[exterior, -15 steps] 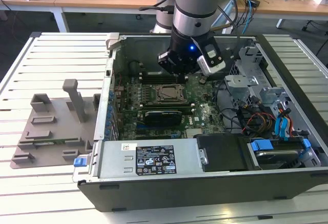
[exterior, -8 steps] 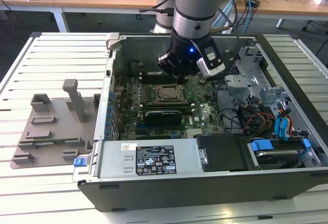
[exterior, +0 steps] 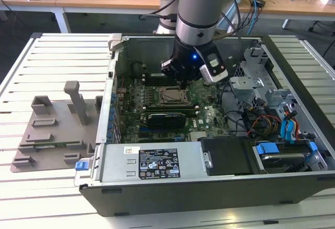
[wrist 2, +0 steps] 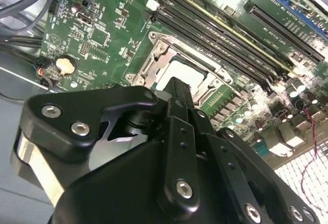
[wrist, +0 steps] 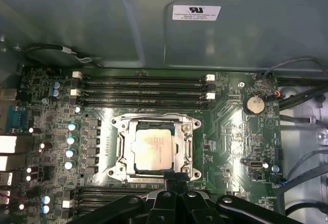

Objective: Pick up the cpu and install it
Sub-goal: 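Install the second cpu locking lever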

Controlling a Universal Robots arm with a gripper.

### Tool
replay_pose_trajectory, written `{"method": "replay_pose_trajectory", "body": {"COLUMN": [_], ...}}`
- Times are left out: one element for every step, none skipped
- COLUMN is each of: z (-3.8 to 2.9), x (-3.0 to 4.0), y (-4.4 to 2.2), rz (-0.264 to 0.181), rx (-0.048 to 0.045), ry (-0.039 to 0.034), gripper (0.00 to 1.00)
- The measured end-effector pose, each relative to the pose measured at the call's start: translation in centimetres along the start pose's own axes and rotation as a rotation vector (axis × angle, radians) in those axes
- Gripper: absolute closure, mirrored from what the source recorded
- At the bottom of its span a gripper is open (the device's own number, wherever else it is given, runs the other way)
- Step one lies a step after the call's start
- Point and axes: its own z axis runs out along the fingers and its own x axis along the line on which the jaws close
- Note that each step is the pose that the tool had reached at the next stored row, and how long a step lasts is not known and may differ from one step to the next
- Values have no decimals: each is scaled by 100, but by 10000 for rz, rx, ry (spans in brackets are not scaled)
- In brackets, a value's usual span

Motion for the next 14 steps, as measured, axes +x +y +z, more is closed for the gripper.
{"method": "replay_pose_trajectory", "body": {"z": [22,34,47,72,101,112,122,133,144,152,158,169,176,187], "x": [3,4,7,10,20,31,52,81,110,135,157,188,215,241], "y": [-4,-5,-8,-12,-17,-30,-62,-88,-114,-141,-171,-212,-234,-245], "rz": [1,0,1,1,1,0,1,-1,0,1,1,0,1,0], "rx": [0,0,0,0,0,1,0,0,-1,0,1,-1,0,-1], "ry": [0,0,0,0,0,0,0,1,0,0,1,0,0,0], "gripper": [89,89,89,89,89,89,89,89,89,89,89,89,89,89]}}
